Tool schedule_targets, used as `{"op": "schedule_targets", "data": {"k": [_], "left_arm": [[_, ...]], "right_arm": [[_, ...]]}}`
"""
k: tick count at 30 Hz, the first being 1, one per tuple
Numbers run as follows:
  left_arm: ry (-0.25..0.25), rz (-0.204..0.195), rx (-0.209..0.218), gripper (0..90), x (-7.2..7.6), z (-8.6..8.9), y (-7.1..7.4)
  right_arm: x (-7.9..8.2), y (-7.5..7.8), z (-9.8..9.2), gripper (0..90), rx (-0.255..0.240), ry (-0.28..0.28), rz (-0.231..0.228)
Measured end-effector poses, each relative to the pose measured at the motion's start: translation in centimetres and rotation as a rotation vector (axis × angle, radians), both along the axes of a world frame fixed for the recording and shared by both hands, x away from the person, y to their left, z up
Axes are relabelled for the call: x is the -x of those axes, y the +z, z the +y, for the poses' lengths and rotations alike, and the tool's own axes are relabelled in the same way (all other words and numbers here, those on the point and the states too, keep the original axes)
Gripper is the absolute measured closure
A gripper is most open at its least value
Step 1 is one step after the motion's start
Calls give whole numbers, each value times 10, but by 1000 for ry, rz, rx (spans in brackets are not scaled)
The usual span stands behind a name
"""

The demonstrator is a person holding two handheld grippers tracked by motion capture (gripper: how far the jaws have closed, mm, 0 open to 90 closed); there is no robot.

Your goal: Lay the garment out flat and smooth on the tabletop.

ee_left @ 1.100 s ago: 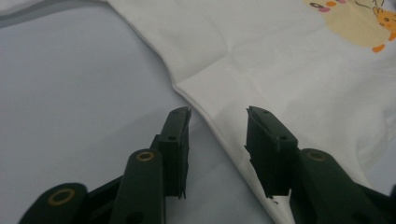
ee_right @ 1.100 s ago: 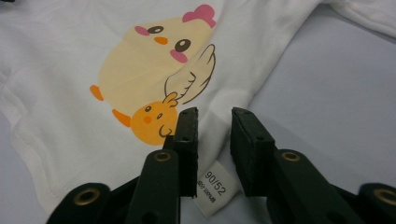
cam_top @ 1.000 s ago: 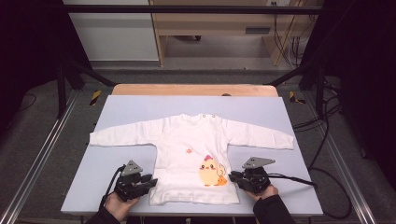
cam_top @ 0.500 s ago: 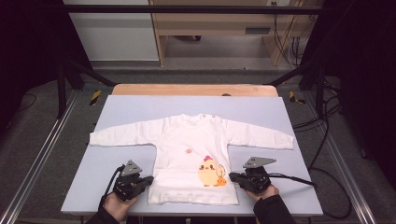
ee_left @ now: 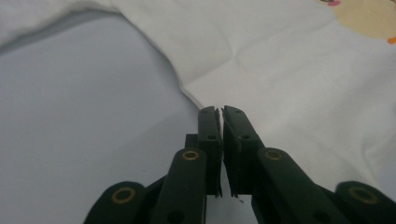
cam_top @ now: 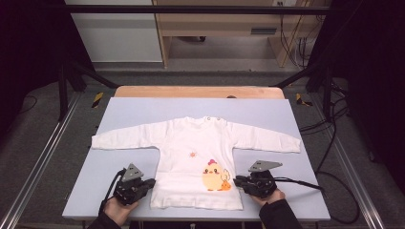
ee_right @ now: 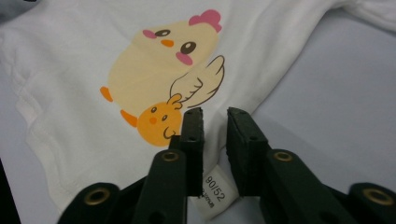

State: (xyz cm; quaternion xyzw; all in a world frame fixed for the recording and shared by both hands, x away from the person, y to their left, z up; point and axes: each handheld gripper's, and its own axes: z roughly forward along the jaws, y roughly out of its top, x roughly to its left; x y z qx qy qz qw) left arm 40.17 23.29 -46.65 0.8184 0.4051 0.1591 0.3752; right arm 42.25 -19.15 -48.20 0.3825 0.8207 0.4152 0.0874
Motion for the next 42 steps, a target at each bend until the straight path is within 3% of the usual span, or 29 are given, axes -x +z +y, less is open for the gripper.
{"op": "schedule_targets", "data": {"k": [4, 9, 12, 15, 18, 21, 25, 30, 42], "left_arm": [[2, -69, 76, 656, 0, 11, 6], [-11, -120, 165, 408, -4, 23, 7], [-26, -148, 219, 311, -6, 29, 7], [-27, -179, 249, 209, -8, 35, 8], [-19, -193, 248, 110, -10, 39, 7], [-1, -200, 256, 71, -12, 45, 7], [11, -211, 244, 66, -14, 53, 5], [18, -195, 219, 62, -17, 59, 1], [9, -171, 183, 62, -20, 57, -5]], "right_arm": [[1, 6, -4, 535, -54, -21, -74], [-1, 11, -12, 343, -114, -54, -145], [-3, 13, -16, 203, -106, -68, -185], [-3, 14, -22, 165, -140, -78, -222], [-5, 15, -31, 95, -179, -103, -233], [-6, 18, -36, 32, -162, -112, -250], [-7, 17, -48, 6, -226, -119, -243], [-8, 14, -63, 5, -267, -132, -258], [-13, 1, -72, 6, -245, -150, -217]]}}
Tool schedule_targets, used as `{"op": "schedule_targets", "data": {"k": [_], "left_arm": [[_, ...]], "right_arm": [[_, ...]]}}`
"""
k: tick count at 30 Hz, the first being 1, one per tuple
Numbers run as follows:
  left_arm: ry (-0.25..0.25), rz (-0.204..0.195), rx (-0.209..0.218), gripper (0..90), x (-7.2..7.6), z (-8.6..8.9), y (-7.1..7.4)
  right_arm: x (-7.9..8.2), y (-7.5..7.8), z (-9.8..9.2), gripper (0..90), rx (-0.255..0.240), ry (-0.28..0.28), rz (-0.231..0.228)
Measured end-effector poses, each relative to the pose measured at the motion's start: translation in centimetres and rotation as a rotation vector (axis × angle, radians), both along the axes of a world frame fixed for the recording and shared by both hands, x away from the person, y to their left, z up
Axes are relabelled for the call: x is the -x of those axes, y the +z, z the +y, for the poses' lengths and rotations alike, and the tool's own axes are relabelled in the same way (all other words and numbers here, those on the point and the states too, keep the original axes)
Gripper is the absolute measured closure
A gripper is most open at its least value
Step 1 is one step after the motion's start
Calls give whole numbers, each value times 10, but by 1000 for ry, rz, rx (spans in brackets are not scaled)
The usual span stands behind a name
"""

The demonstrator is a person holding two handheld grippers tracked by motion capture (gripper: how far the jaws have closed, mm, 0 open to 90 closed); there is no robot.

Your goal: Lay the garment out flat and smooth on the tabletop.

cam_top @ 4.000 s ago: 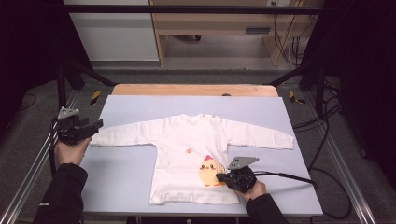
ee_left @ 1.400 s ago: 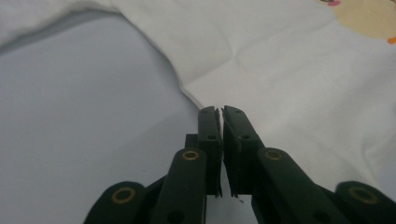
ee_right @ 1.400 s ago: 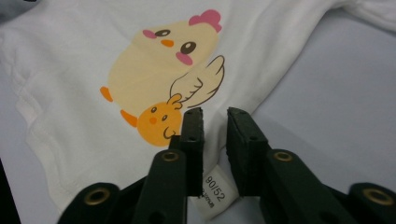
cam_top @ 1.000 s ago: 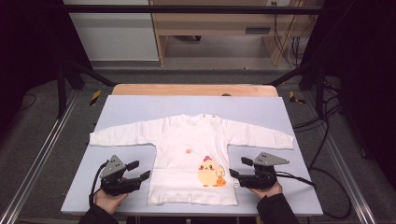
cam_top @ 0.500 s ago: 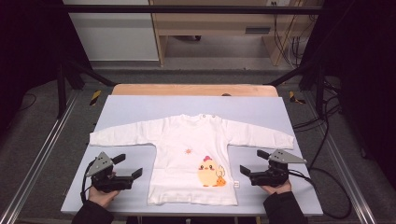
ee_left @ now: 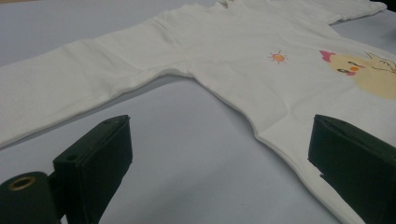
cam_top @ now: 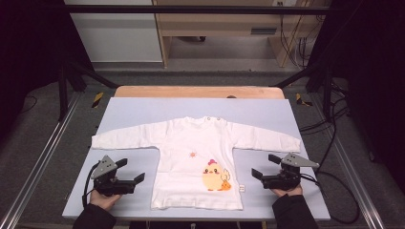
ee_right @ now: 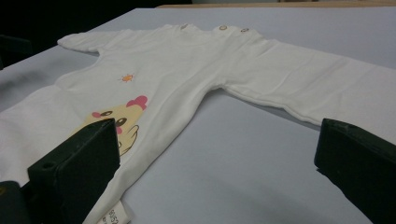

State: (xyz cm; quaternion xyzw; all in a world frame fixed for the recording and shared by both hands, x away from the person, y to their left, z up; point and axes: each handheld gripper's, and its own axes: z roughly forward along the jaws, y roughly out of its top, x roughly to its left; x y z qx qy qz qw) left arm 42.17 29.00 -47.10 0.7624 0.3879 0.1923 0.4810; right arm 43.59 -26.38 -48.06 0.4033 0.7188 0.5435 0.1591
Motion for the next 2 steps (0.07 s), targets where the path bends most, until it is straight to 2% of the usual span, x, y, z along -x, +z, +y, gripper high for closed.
{"op": "schedule_targets", "data": {"k": [2], "left_arm": [[0, 5, 0, 62, 0, -1, -1]], "right_arm": [[0, 0, 0, 6, -1, 1, 1]]}}
